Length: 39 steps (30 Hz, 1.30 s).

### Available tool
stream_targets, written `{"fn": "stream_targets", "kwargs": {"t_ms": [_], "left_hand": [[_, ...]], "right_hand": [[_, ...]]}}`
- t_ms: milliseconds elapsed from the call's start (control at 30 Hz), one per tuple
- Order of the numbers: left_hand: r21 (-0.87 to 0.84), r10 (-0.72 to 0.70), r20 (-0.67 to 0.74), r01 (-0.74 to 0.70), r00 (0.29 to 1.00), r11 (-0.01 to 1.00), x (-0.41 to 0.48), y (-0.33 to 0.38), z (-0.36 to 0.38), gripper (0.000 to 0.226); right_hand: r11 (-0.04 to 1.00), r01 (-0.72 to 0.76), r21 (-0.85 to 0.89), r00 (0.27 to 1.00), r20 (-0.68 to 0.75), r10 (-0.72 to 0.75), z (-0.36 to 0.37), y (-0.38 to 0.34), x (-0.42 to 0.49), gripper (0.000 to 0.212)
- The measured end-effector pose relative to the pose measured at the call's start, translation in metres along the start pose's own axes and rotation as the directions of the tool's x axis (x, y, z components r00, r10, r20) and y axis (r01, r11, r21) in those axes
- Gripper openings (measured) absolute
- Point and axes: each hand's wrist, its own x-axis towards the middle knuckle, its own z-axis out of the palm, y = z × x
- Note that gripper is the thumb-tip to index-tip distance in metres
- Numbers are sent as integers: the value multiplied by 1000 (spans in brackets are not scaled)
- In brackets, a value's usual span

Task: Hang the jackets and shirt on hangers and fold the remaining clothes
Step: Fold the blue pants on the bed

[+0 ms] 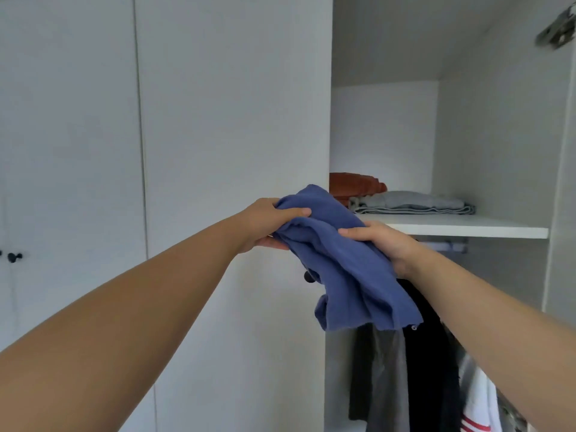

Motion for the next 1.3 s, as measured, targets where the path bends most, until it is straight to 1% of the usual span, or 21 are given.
{"fn": "stream_targets", "kwargs": {"t_ms": [67, 133, 233, 300, 333, 367, 400, 433, 467, 533, 567, 600, 667, 733, 800, 867, 967, 1033, 1133, 1233, 1300], "left_hand": [[-31, 61, 44, -60, 997, 998, 15, 21, 20, 29], [-30, 117, 50, -115, 992, 993, 27, 40, 38, 30], [95, 180, 23, -181, 983, 979, 49, 66, 59, 26], [218, 205, 34, -207, 978, 954, 67, 81, 70, 21], [278, 209, 41, -212, 977, 937, 79, 88, 76, 23], [344, 208, 44, -210, 977, 915, 94, 94, 81, 36], [411, 206, 48, -208, 977, 888, 111, 99, 85, 59], [498, 224, 57, -222, 973, 838, 126, 104, 90, 81], [607, 287, 65, -266, 956, 749, 142, 109, 94, 97], [828, 454, 161, -370, 876, 421, 174, 121, 103, 113], [874, 469, 243, -401, 849, 273, 188, 128, 108, 116], [882, 414, 309, -421, 856, 212, 204, 135, 113, 115], [856, 197, 391, -434, 899, 283, 233, 149, 126, 94], [849, 68, 415, -413, 907, 331, 261, 156, 137, 64], [869, 45, 392, -386, 919, 310, 291, 158, 146, 48], [879, 60, 375, -375, 925, 294, 322, 157, 153, 35], [920, 195, 287, -327, 938, 219, 364, 150, 161, 30], [955, 353, 191, -257, 916, 149, 389, 143, 164, 29], [979, 498, 109, -181, 860, 98, 421, 135, 174, 27], [984, 610, 86, -163, 787, 71, 450, 135, 189, 29], [983, 683, 67, -166, 728, 81, 470, 136, 200, 34]], "right_hand": [[997, 14, 71, 998, -54, -10, -23, -14, -10, 31], [998, 37, 46, 994, -105, -32, -44, -26, -17, 30], [996, 57, -74, 985, -157, -68, -73, -44, -21, 20], [982, 63, -178, 979, -178, -95, -95, -59, -19, 24], [970, 62, -234, 978, -181, -106, -107, -67, -16, 25], [953, 58, -296, 976, -184, -117, -120, -76, -11, 23], [928, 48, -370, 974, -190, -126, -131, -85, -5, 19], [890, 29, -455, 971, -200, -134, -144, -93, 2, 15], [840, 3, -543, 969, -207, -137, -155, -102, 10, 14], [718, -52, -694, 970, -206, -129, -176, -118, 27, 17], [661, -71, -747, 973, -197, -118, -185, -126, 35, 19], [614, -84, -785, 976, -188, -106, -195, -133, 43, 21], [555, -99, -826, 983, -167, -74, -212, -146, 58, 20], [494, -117, -861, 988, -154, -33, -229, -157, 73, 16], [437, -164, -884, 985, -170, 26, -249, -163, 90, 16], [429, -221, -876, 975, -196, 104, -270, -163, 106, 22], [383, -308, -871, 950, -264, 165, -304, -158, 132, 34], [290, -351, -890, 936, -345, 73, -327, -156, 151, 36], [59, -401, -914, 887, -404, -223, -362, -163, 177, 30], [-6, -421, -907, 821, -378, -428, -394, -168, 199, 18], [-80, -482, -873, 742, -358, -567, -413, -165, 212, 16]]}}
